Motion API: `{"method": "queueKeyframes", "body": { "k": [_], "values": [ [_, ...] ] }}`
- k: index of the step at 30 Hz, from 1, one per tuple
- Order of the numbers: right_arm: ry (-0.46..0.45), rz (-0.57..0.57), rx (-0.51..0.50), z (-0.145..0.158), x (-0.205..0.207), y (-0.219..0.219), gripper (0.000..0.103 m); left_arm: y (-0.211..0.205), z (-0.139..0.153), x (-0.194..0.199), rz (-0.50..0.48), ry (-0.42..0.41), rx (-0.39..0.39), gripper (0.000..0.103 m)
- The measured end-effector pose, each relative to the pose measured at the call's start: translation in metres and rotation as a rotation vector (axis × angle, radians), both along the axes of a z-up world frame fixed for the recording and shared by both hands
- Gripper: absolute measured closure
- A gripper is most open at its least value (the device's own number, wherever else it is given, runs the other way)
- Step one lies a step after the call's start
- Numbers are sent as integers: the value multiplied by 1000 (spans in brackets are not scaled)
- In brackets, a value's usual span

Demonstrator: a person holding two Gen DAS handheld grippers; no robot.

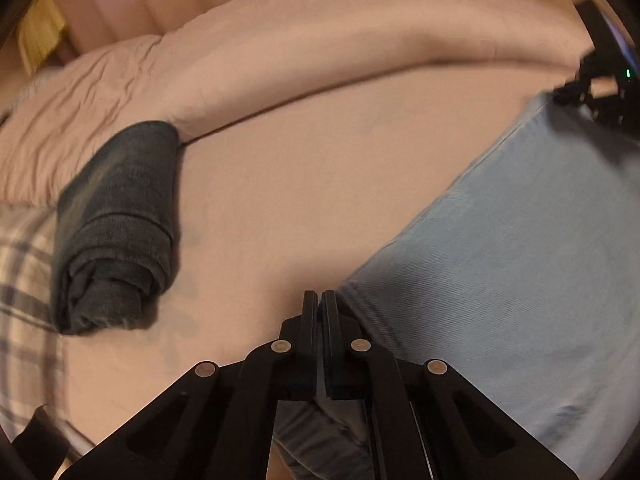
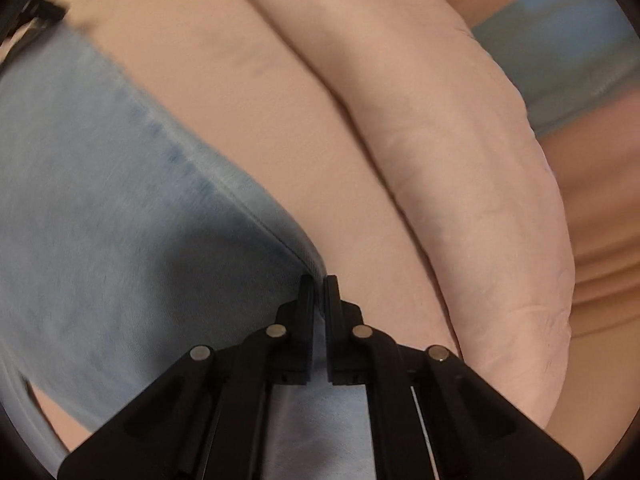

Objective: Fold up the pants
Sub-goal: 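Lift the jeans with both tools and fold the legs over lengthwise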

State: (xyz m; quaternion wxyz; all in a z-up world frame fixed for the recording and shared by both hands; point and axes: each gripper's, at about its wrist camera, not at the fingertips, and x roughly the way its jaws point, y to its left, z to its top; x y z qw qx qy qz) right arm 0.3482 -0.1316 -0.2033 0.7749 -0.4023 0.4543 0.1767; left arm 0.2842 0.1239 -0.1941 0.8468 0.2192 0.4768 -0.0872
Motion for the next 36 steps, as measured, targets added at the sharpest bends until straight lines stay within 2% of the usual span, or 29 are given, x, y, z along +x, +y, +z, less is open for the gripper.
{"method": "queueKeyframes", "body": {
  "k": [1, 2, 4, 5, 6, 7, 8, 9, 10, 11, 14, 15, 17, 18, 20, 22, 23, 24, 27, 30, 32, 34, 36],
  "values": [
    [20, 7, -48, -13, 3, -5, 98, 2, -3, 2, 26, -17, 64, 100],
    [21, 12, -96, -25, 2, -1, 97, 10, -4, 6, 47, 9, 53, 100],
    [22, 16, -127, -39, -9, -2, 93, 20, -1, 8, 45, 82, -52, 101],
    [36, 16, -109, -39, -13, -3, 90, 23, 6, 4, 21, 84, -96, 100],
    [72, 11, -72, -35, -13, -6, 90, 26, 12, 0, -1, 81, -127, 91],
    [101, 9, -42, -31, -13, -4, 79, 29, 19, -4, -30, 96, -179, 82],
    [141, 11, 5, -21, -8, -6, 61, 35, 25, -2, -48, 117, -222, 52],
    [160, 19, 37, -18, -9, -4, 54, 38, 29, -2, -68, 143, -265, 24],
    [162, 26, 49, -13, -8, -7, 50, 35, 31, -1, -88, 152, -291, 19],
    [175, 24, 59, -11, -5, -10, 50, 33, 30, 0, -100, 153, -287, 19],
    [218, -59, 62, -15, 18, -23, 50, 21, 12, 11, -103, 217, -234, 19],
    [228, -87, 76, -16, 35, -33, 51, 12, 4, 12, -110, 248, -222, 23],
    [227, -142, 113, -22, 37, -51, 51, 10, -10, 20, -137, 284, -190, 33],
    [235, -160, 123, -25, 36, -57, 51, 5, -14, 18, -157, 279, -167, 35],
    [257, -142, 114, -37, 32, -65, 52, 1, -14, 17, -183, 287, -182, 45],
    [251, -73, 109, -44, 24, -55, 52, 0, -14, 17, -177, 304, -189, 49],
    [248, -37, 101, -50, 22, -45, 52, -3, -13, 15, -178, 305, -183, 56],
    [251, -29, 91, -55, 21, -39, 52, -2, -14, 19, -181, 305, -177, 70],
    [314, -32, 33, -88, 26, -18, 53, -6, -9, 13, -174, 287, -138, 83],
    [358, -34, 36, -103, 37, -1, 71, -10, -7, 9, -149, 259, -117, 92],
    [315, 4, -36, -111, 29, 1, 93, -15, -4, 1, -137, 228, -88, 97],
    [257, 55, -118, -121, -3, 18, 95, -24, 4, -16, -124, 183, -49, 98],
    [187, 51, -135, -119, -25, 24, 96, -27, 19, -28, -107, 131, -38, 98]
  ]
}}
